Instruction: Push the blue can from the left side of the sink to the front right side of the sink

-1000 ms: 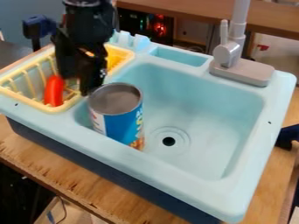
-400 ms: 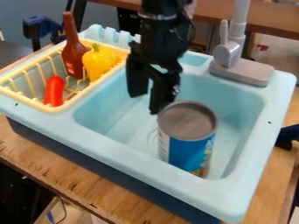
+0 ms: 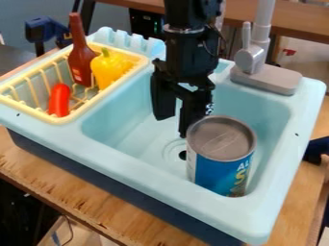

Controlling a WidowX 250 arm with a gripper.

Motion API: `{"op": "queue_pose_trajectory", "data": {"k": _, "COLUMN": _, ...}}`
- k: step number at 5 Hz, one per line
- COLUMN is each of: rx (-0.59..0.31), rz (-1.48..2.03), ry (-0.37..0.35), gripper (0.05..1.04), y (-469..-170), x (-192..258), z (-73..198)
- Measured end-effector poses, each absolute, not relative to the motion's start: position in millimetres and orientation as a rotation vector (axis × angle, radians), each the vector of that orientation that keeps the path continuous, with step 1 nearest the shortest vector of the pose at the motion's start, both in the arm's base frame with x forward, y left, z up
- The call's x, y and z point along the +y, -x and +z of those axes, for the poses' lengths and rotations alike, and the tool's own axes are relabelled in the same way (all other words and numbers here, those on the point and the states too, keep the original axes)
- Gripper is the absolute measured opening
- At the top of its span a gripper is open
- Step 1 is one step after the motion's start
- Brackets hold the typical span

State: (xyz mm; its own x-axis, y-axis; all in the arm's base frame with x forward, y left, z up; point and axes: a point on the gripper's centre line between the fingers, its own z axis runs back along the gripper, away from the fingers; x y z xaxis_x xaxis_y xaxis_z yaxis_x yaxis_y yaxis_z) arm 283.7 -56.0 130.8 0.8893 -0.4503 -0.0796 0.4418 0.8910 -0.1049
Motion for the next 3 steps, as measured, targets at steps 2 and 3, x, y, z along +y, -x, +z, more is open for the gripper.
{"op": "queue_pose_trajectory", "data": {"k": 2, "rx": 0.135, "rz": -0.256, "ry": -0.128, "gripper": 1.0, "y": -256.3, "x": -31.1, "z": 186.4}}
{"op": "queue_pose_trajectory", "data": {"k": 3, "rx": 0.195, "rz": -0.192, "ry": -0.184, "gripper": 1.0, "y": -245.2, "x": -24.4, "z": 216.8}}
